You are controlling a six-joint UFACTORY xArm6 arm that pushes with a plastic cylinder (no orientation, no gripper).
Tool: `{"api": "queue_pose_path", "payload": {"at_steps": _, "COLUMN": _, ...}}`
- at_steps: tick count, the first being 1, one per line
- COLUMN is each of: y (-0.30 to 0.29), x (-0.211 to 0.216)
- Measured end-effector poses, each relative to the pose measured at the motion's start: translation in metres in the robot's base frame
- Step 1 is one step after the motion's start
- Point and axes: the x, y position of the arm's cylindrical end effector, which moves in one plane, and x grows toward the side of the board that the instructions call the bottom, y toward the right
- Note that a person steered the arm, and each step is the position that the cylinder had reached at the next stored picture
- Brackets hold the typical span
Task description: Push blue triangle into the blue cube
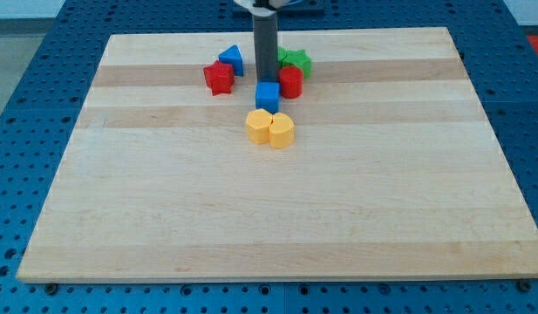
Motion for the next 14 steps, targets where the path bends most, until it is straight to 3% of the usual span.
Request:
{"api": "queue_pose_path", "payload": {"at_steps": 1, "y": 0.000, "x": 0.030}}
{"api": "queue_pose_path", "payload": {"at_steps": 3, "y": -0.001, "x": 0.027}}
{"api": "queue_pose_path", "payload": {"at_steps": 5, "y": -0.009, "x": -0.050}}
{"api": "queue_pose_path", "payload": {"at_steps": 8, "y": -0.074, "x": -0.115}}
{"api": "queue_pose_path", "payload": {"at_steps": 11, "y": -0.071, "x": -0.089}}
{"api": "queue_pose_path", "payload": {"at_steps": 14, "y": -0.032, "x": -0.013}}
